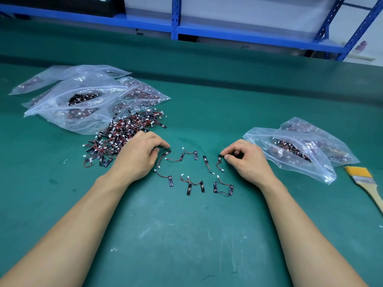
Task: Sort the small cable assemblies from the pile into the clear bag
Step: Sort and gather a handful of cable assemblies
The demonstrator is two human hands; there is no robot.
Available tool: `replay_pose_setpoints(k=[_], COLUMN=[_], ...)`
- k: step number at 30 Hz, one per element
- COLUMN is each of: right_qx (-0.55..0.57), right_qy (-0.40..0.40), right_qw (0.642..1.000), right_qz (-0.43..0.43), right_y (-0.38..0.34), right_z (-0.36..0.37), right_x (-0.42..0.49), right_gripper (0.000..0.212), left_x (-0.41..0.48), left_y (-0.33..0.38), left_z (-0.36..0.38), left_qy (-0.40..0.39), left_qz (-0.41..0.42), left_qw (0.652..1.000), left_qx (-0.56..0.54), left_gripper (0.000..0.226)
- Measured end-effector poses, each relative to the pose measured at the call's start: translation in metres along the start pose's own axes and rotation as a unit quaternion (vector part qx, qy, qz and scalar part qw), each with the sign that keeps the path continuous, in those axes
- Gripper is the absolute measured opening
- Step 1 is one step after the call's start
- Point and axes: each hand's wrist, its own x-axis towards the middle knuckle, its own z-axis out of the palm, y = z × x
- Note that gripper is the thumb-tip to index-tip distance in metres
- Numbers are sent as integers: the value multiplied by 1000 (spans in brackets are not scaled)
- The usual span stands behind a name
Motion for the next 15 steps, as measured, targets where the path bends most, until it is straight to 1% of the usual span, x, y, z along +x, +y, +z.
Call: replay_pose_setpoints(k=[15], right_qx=[2], right_qy=[-3], right_qw=[1000], right_qz=[5], right_y=[1], right_z=[1], right_x=[0], right_gripper=[27], left_x=[1], left_y=[2], left_z=[-3], left_qy=[-18], left_qz=[11], left_qw=[999], left_qx=[30], left_gripper=[30])
